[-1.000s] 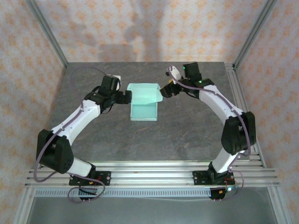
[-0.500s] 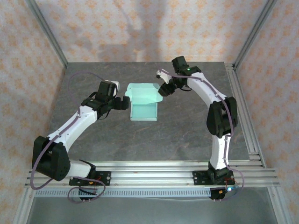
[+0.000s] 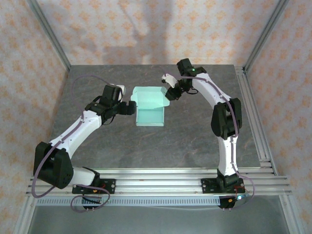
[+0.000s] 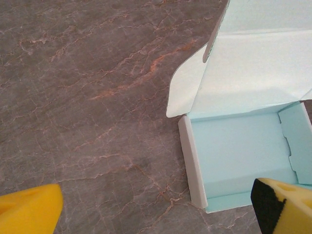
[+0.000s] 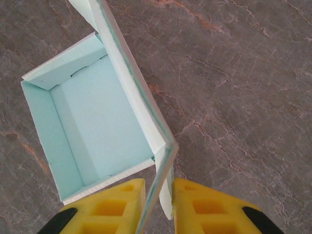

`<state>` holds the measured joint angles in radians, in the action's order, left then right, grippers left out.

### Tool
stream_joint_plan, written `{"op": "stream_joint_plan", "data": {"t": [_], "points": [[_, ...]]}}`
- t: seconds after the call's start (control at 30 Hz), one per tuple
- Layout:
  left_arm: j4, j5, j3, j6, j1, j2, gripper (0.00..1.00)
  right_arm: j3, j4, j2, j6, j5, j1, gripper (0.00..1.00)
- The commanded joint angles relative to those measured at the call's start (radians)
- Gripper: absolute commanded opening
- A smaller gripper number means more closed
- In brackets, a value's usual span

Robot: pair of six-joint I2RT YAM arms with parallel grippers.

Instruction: Fold the paper box

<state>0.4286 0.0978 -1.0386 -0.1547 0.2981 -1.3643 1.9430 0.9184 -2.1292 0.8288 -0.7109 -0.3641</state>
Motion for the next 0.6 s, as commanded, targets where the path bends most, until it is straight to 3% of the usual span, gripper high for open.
{"op": "stream_joint_plan", "data": {"t": [0.0, 0.1, 0.17, 0.37, 0.57], "points": [[-0.008, 0.012, -0.01, 0.025, -0.008, -0.013, 1.0, 0.056, 0.078, -0.029, 0.046, -0.012, -0.005, 0.21], [-0.005, 0.016, -0.011, 0.027, -0.008, -0.017, 1.0, 0.095, 0.122, -0.05, 0.062, -0.01, -0.005, 0.15], [-0.007, 0.017, -0.011, 0.027, -0.008, -0.018, 1.0, 0.108, 0.133, -0.054, 0.067, -0.012, -0.005, 0.02], [-0.009, 0.016, -0.011, 0.028, -0.009, -0.018, 1.0, 0.115, 0.15, -0.049, 0.086, -0.009, -0.007, 0.0], [-0.007, 0.026, -0.014, 0.027, -0.011, -0.021, 1.0, 0.111, 0.121, -0.059, 0.067, -0.002, -0.008, 0.22]]}}
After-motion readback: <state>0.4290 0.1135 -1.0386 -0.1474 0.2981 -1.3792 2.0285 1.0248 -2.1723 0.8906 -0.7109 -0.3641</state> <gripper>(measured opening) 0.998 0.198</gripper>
